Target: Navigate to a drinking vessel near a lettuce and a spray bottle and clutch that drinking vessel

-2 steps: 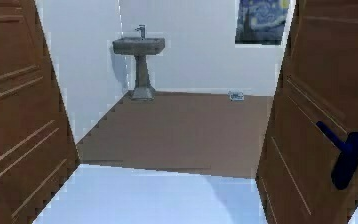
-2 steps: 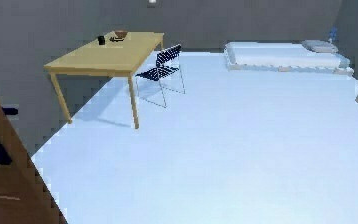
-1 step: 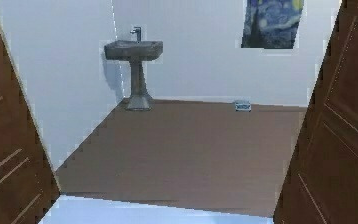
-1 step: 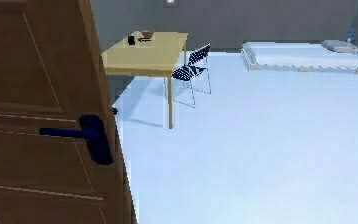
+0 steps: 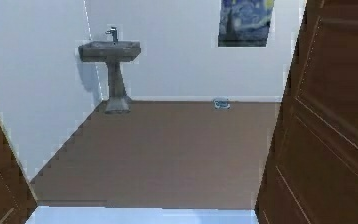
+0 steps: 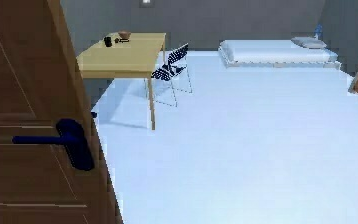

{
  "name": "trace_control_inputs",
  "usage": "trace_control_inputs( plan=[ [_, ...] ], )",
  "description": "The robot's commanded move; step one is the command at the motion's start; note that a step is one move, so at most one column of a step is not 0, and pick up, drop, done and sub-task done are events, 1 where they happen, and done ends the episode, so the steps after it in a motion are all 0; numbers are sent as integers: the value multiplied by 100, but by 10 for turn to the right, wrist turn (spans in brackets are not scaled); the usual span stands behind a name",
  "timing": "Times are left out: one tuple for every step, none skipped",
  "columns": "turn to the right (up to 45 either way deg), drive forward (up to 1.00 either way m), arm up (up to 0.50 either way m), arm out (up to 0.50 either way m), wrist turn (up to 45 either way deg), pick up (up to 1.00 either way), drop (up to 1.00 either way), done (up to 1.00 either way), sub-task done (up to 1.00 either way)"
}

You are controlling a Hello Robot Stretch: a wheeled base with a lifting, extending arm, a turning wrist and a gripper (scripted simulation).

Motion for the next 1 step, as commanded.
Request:
trace_control_inputs(
  plan=[
    [0,60,0,0,0,0,0,0,0]
  ],
)
